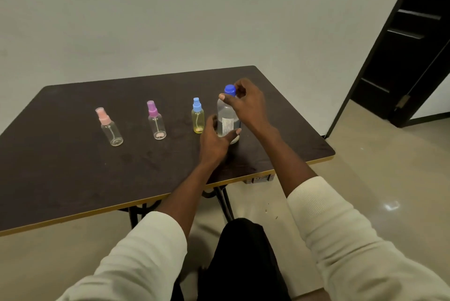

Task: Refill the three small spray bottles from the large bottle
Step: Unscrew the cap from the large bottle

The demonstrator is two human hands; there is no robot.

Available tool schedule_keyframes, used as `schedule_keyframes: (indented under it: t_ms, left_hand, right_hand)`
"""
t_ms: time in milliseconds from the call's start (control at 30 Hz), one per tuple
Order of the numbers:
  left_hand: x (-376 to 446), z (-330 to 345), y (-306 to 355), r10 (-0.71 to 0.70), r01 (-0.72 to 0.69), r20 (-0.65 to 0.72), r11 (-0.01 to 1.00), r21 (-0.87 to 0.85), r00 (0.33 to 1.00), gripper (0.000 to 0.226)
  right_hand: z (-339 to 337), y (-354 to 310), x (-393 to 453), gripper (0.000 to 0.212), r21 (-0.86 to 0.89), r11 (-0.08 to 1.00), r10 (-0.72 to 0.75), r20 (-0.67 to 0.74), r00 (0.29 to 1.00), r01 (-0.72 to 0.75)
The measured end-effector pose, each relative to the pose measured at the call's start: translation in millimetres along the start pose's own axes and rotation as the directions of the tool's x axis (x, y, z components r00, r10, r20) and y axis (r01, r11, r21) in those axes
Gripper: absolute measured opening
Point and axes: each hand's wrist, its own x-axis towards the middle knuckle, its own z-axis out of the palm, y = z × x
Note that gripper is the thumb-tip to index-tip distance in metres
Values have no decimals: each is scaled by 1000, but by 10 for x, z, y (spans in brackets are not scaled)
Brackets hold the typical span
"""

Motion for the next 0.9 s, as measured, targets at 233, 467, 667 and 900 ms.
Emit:
schedule_keyframes:
  t_ms: [233, 467, 667, 900]
  left_hand:
    - [-123, -86, 33, -9, 9, 0, 1000, 18, 1000, 65]
    - [-82, -51, 2, -3, 5, -22, 997, 74, 1000, 78]
    - [-14, -32, -59, -6, 8, -22, 998, 70, 1000, 81]
    - [-2, -12, -40, 3, -1, -28, 997, 71, 1000, 74]
  right_hand:
    - [-49, -96, -111, 36, 32, 995, 86, 130, 988, -91]
    - [-37, -138, -22, 37, 18, 999, 35, 81, 996, -36]
    - [-17, -77, 22, 25, 74, 994, 67, 118, 991, -76]
    - [-31, -69, 18, 34, 93, 995, 23, 59, 998, -28]
